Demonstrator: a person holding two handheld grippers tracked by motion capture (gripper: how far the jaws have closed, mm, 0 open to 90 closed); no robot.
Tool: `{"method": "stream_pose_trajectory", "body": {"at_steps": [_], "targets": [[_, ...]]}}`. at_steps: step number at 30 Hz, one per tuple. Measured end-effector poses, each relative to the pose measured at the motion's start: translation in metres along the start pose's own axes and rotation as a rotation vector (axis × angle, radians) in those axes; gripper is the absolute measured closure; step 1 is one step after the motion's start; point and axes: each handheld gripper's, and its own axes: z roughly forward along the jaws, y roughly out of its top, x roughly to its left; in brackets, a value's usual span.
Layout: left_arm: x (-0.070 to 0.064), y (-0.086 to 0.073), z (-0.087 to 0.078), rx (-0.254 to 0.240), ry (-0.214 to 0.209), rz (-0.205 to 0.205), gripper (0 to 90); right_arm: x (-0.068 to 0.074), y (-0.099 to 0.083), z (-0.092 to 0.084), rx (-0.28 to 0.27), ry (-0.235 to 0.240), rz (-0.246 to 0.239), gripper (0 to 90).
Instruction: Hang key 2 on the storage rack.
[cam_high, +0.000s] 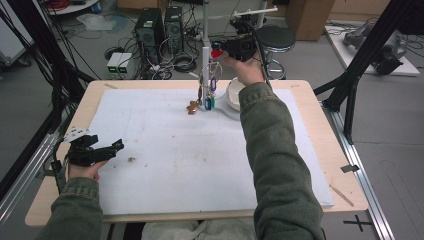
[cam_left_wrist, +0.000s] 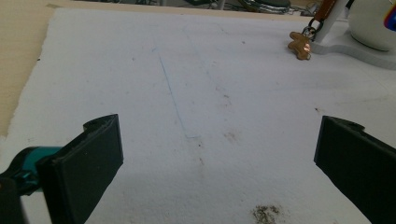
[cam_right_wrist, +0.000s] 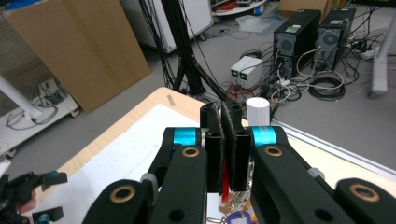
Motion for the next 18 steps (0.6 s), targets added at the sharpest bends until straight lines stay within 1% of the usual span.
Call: {"method": "stream_pose_trajectory", "body": {"at_steps": [3, 9, 13, 18], "targets": [[0.000, 0.000, 0.000, -0.003, 0.000, -0.002, 1.7, -0.003, -0.001, 0.005, -0.004, -0.002, 0.005, 88.4], [0.000, 0.000, 0.000, 0.002, -0.003, 0.001, 1.7, -0.005, -0.003, 0.018, -0.006, -0.020, 0.020, 88.3], [0.001, -0.001, -0.001, -0.002, 0.001, 0.001, 1.7, -0.008, -0.005, 0.024, -0.025, -0.022, 0.070, 88.3], [0.004, -0.002, -0.002, -0.001, 0.003, -0.003, 1.7, -0.009, -0.007, 0.034, -0.008, -0.033, 0.072, 88.3]]}}
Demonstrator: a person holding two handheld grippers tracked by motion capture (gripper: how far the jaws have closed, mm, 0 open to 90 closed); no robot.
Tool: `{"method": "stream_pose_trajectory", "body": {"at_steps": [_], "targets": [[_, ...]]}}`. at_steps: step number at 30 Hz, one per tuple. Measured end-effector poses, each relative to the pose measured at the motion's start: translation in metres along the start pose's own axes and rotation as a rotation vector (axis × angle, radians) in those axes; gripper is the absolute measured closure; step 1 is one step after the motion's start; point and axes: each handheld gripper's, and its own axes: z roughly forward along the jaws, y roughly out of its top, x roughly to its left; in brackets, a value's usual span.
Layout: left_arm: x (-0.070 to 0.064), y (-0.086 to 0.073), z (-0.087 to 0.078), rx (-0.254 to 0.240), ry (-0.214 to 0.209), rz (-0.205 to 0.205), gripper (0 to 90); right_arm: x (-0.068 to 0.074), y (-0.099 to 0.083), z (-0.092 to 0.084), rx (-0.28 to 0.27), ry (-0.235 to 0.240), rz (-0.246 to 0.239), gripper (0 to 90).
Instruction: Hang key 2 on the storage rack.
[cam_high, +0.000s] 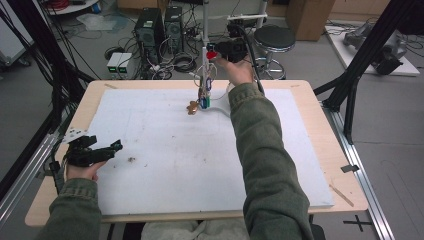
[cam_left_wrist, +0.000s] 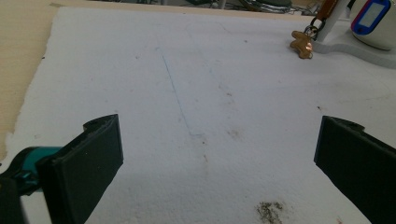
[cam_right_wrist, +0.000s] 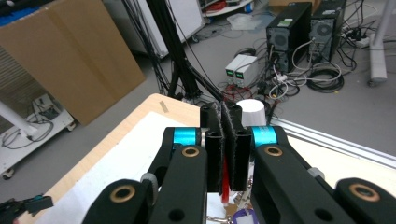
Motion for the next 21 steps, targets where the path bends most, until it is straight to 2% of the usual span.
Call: {"method": "stream_pose_trajectory", "body": {"at_steps": [13, 15, 17, 19, 21], "targets": [[0.000, -0.001, 0.000, 0.006, -0.001, 0.006, 1.7, 0.001, -0.007, 0.018, 0.020, -0.006, 0.013, 88.1], [0.000, -0.001, 0.000, 0.006, 0.000, 0.007, 1.7, 0.000, -0.008, 0.019, 0.035, -0.008, 0.034, 85.3], [0.000, -0.001, 0.000, 0.004, 0.007, 0.008, 1.7, -0.003, -0.008, 0.020, 0.062, -0.030, 0.054, 61.9], [0.000, -0.001, 0.000, 0.002, 0.007, 0.004, 1.7, -0.004, -0.010, 0.020, 0.108, -0.072, 0.026, 40.8], [0.000, -0.001, -0.001, 0.002, 0.009, 0.005, 1.7, -0.004, -0.012, 0.020, 0.148, -0.078, -0.004, 31.7]]}}
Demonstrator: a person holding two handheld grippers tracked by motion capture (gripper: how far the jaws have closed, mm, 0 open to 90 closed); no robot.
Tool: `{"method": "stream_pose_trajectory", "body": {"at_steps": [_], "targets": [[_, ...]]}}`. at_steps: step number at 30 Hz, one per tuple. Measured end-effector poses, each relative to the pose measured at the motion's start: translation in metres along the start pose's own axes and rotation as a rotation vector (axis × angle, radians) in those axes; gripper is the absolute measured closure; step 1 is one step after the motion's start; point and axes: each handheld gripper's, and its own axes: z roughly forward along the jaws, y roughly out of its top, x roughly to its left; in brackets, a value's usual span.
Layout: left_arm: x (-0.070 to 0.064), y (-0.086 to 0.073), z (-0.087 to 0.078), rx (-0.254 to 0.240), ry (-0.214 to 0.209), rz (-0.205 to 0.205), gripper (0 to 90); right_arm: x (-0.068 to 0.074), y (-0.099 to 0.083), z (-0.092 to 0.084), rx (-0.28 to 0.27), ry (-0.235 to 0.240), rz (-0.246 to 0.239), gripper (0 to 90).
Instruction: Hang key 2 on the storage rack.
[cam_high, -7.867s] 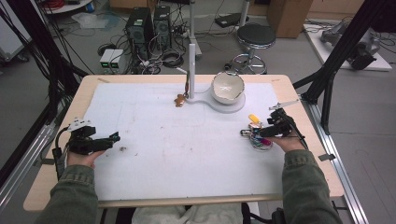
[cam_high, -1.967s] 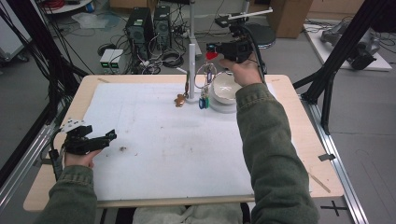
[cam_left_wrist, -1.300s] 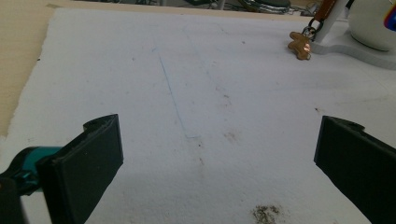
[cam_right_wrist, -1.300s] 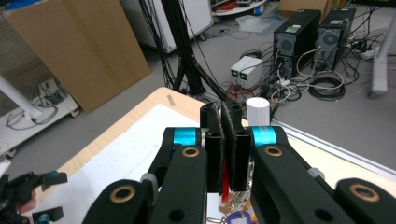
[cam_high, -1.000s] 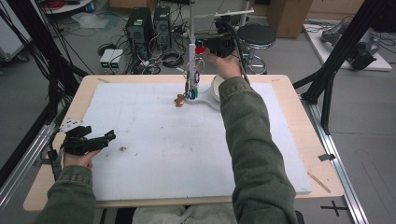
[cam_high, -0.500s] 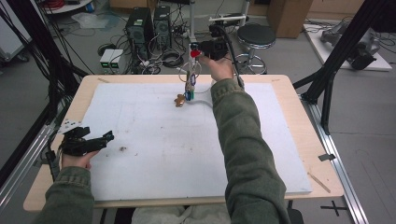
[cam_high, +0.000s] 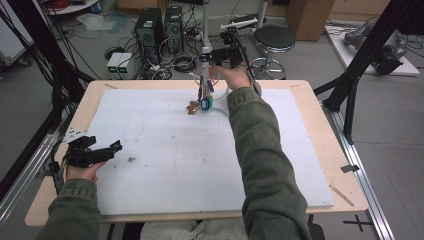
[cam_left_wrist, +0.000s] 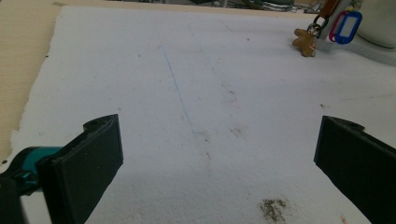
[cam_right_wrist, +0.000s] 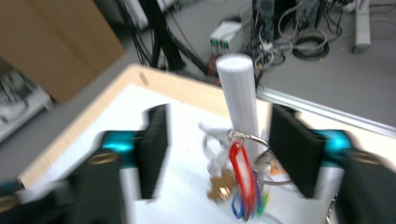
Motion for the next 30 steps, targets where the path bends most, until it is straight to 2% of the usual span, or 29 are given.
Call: {"method": "stream_pose_trajectory", "body": {"at_steps": [2, 4, 5, 8, 9, 10, 15, 18, 20, 23, 27, 30], "targets": [[0.000, 0.000, 0.000, -0.002, 0.002, 0.000, 1.7, 0.001, -0.002, -0.001, 0.026, -0.019, -0.018, 21.6], [0.000, 0.000, -0.001, -0.004, 0.004, -0.002, 1.7, 0.002, -0.002, -0.003, 0.028, -0.035, -0.029, 16.1], [0.000, 0.000, -0.001, -0.004, 0.005, 0.001, 1.7, 0.002, -0.003, -0.005, 0.019, -0.030, -0.029, 11.5], [0.000, 0.000, -0.001, -0.007, 0.008, -0.005, 1.7, 0.001, -0.008, -0.010, -0.023, -0.014, -0.028, 8.9], [0.000, 0.000, -0.001, -0.006, 0.008, -0.005, 1.7, 0.000, -0.010, -0.012, -0.027, -0.019, -0.027, 2.1], [0.000, 0.000, -0.001, -0.007, 0.008, -0.004, 1.7, -0.002, -0.012, -0.013, -0.024, -0.027, -0.030, 0.7], [0.000, 0.000, -0.001, -0.007, 0.011, -0.002, 1.7, -0.008, -0.023, -0.021, -0.006, -0.022, -0.049, 0.7], [0.000, 0.000, -0.001, -0.006, 0.013, 0.001, 1.7, -0.009, -0.033, -0.026, 0.019, -0.048, -0.077, 0.7], [-0.001, 0.000, -0.001, -0.007, 0.013, 0.000, 1.7, -0.010, -0.036, -0.029, 0.025, -0.047, -0.083, 0.7], [-0.001, 0.000, -0.002, -0.010, 0.014, 0.000, 1.7, -0.013, -0.044, -0.036, -0.006, -0.037, -0.079, 0.7], [-0.001, 0.000, -0.002, -0.012, 0.018, -0.005, 1.7, -0.016, -0.051, -0.040, 0.019, -0.040, -0.085, 0.7], [0.000, 0.000, -0.002, -0.013, 0.021, -0.007, 1.7, -0.016, -0.057, -0.044, -0.019, -0.027, -0.081, 0.7]]}}
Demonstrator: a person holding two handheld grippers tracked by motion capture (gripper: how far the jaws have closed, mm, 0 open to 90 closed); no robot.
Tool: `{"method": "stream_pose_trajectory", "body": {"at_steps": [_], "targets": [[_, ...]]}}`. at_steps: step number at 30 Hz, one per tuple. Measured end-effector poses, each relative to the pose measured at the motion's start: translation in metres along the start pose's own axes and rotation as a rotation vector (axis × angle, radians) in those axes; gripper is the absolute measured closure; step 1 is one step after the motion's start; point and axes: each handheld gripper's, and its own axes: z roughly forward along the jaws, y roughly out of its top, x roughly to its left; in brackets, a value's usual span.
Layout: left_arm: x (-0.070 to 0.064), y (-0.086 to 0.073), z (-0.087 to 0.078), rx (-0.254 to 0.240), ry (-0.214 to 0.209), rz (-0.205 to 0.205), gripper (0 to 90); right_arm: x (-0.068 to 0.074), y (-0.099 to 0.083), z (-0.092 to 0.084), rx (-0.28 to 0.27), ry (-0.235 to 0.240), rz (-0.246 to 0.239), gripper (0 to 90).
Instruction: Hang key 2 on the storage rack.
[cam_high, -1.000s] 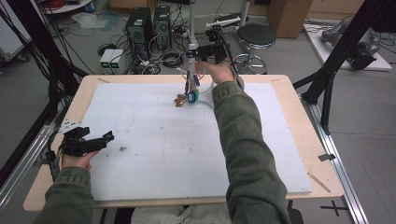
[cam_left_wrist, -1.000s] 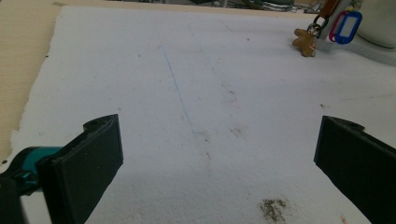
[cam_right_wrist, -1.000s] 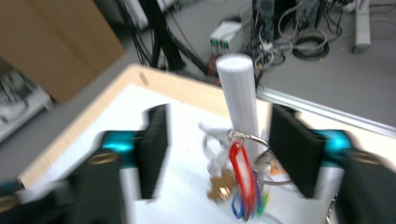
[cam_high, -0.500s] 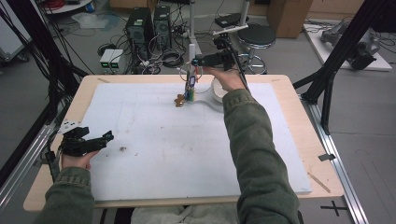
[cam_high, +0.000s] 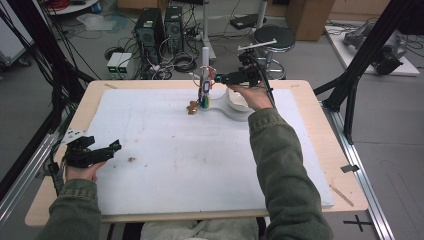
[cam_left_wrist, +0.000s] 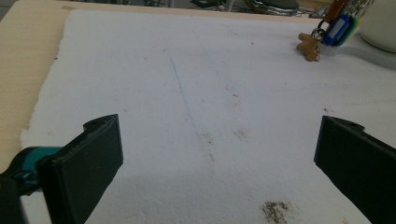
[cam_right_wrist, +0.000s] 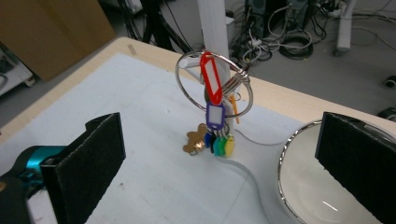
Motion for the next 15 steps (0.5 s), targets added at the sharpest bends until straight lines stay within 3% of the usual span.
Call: {"method": "stream_pose_trajectory", "body": {"at_steps": [5, 8, 15], "targets": [[0.000, 0.000, 0.000, -0.004, -0.002, -0.004, 1.7, 0.001, -0.007, -0.001, 0.025, -0.007, -0.012, 0.7], [0.000, 0.000, 0.000, -0.007, 0.000, -0.007, 1.7, 0.003, -0.011, -0.006, -0.001, 0.000, -0.014, 0.7], [0.000, 0.000, -0.002, -0.006, 0.001, -0.008, 1.7, -0.002, -0.028, -0.012, 0.003, -0.002, -0.003, 0.7]]}}
